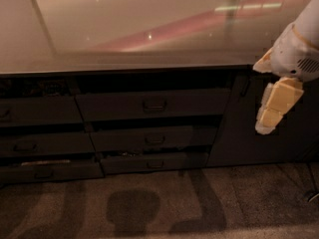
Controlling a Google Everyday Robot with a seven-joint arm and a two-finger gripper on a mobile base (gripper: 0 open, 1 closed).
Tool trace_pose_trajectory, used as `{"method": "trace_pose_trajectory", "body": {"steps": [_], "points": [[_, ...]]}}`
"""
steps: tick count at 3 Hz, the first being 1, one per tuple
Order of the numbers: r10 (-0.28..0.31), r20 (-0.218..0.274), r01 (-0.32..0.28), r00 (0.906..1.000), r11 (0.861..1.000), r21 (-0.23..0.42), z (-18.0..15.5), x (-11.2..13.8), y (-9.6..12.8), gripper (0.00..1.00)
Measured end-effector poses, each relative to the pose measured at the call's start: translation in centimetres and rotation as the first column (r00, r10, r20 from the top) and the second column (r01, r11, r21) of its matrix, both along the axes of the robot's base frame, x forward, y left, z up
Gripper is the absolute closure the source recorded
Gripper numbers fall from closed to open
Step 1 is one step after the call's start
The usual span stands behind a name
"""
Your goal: Open top drawer
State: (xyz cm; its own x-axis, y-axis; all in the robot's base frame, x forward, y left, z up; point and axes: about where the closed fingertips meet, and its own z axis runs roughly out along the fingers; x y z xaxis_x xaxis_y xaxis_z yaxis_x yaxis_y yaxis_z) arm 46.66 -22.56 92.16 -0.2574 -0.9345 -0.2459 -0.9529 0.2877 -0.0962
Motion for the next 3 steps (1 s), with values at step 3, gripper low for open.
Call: {"method": "trace_pose_trajectory", "body": {"steps": [3], "points": [[0.057, -0.045, -0.058, 0.9974, 0.998, -0.038, -2.48, 1.29, 0.04, 0.0]]}}
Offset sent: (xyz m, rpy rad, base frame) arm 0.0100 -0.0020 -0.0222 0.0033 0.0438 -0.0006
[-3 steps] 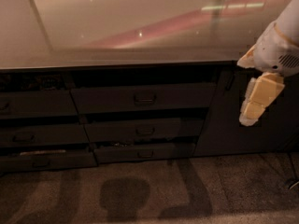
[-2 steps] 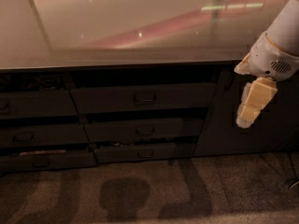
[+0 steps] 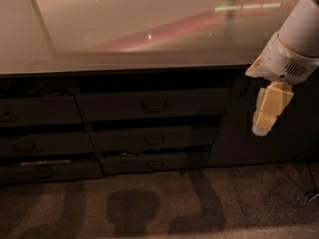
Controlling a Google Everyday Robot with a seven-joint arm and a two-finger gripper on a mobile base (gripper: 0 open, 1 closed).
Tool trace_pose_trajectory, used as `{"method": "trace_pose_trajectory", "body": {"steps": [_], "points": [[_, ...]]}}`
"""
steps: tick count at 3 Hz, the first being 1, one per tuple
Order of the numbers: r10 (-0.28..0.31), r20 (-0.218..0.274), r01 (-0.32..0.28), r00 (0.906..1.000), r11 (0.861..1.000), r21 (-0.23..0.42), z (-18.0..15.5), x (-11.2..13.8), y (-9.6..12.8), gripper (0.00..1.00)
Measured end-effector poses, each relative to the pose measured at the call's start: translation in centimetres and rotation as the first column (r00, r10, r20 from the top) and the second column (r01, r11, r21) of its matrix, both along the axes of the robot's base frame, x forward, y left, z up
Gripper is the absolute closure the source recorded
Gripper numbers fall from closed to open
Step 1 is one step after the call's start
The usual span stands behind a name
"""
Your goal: Open top drawer
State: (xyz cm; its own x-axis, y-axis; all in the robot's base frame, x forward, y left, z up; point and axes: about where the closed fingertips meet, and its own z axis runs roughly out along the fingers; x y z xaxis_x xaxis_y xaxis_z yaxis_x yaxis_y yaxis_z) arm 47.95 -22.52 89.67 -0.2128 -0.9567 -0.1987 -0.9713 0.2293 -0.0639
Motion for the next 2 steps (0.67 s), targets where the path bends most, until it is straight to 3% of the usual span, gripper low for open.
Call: {"method": "trace_pose_trajectory", "body": {"steps": [1, 2], "points": [[0.113, -0.021, -0.114, 0.9934, 0.991, -0.067, 0.13, 0.25, 0.21, 0.0], [0.21, -0.037, -0.213, 0.977, 0.97, -0.116, 0.19, 0.45, 0.5, 0.0]]}}
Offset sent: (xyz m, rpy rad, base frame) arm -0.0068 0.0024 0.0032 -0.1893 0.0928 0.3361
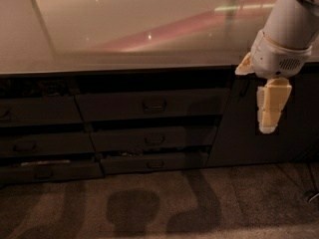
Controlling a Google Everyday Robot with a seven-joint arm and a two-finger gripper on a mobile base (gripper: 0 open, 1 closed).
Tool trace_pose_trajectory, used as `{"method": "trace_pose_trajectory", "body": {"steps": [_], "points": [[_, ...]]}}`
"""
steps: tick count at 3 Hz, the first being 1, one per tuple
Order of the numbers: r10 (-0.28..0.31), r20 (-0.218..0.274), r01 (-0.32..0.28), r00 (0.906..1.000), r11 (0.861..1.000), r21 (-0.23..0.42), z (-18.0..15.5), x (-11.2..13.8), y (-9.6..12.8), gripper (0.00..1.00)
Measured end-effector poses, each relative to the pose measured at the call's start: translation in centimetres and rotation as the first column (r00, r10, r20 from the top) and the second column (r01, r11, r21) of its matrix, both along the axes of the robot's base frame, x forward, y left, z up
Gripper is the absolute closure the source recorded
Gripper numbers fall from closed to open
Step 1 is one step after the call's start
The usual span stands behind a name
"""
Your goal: Open top drawer
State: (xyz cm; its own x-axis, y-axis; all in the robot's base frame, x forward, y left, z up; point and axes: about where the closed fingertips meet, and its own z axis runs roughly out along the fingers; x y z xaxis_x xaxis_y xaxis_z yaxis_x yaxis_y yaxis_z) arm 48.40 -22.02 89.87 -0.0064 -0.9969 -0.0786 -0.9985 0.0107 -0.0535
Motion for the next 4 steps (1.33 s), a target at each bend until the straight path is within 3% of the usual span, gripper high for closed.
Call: {"method": "trace_pose_trajectory", "body": {"steps": [1, 2, 3, 4], "points": [[0.061, -0.003, -0.061, 0.9981, 0.998, -0.03, 0.0, 0.2, 0.4, 0.0], [0.061, -0.003, -0.062, 0.9981, 0.998, -0.03, 0.0, 0.2, 0.4, 0.0], [0.262, 0.188, -0.248, 0.9468, 0.964, -0.096, -1.5, -1.3, 1.0, 0.0], [0.313, 0.227, -0.294, 0.9221, 0.949, -0.115, -2.0, -1.8, 1.2, 0.0]]}}
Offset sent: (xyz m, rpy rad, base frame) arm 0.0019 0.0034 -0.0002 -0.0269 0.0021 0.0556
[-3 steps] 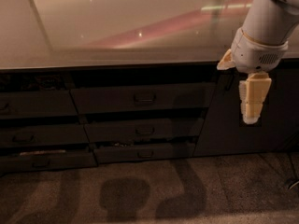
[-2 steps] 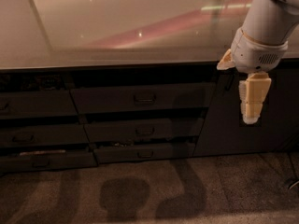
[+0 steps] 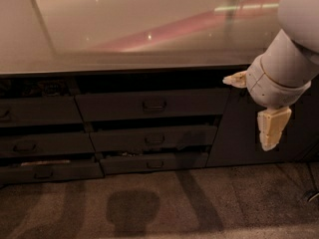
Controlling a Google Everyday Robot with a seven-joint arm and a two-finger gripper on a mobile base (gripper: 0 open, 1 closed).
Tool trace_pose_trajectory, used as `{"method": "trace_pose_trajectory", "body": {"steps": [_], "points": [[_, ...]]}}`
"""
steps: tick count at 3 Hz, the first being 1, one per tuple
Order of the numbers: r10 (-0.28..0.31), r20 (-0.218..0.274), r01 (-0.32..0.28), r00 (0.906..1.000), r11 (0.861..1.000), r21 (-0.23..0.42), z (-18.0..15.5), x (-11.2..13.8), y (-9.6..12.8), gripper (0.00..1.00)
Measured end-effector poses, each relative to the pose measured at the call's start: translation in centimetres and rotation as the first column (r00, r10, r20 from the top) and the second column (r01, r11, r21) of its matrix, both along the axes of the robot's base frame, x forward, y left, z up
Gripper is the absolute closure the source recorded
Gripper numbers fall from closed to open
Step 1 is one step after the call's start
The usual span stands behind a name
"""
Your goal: Open top drawer
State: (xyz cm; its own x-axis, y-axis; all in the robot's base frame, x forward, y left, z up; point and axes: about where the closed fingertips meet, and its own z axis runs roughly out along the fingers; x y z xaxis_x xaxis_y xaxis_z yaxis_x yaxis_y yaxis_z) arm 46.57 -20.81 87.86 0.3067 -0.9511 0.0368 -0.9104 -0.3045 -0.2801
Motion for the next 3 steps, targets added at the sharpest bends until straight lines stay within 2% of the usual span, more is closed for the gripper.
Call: {"method": "trace_pose_trajectory", "body": {"steps": [1, 2, 3], "points": [[0.0, 0.0, 0.0, 1.0, 1.0, 0.0, 0.0, 0.0, 0.0, 0.0], [-0.029, -0.075, 0.03, 0.9968, 0.999, 0.016, -3.2, 1.7, -1.1, 0.0], [-0.075, -0.157, 0.075, 0.9847, 0.997, -0.008, -7.5, 3.9, -2.6, 0.0]]}}
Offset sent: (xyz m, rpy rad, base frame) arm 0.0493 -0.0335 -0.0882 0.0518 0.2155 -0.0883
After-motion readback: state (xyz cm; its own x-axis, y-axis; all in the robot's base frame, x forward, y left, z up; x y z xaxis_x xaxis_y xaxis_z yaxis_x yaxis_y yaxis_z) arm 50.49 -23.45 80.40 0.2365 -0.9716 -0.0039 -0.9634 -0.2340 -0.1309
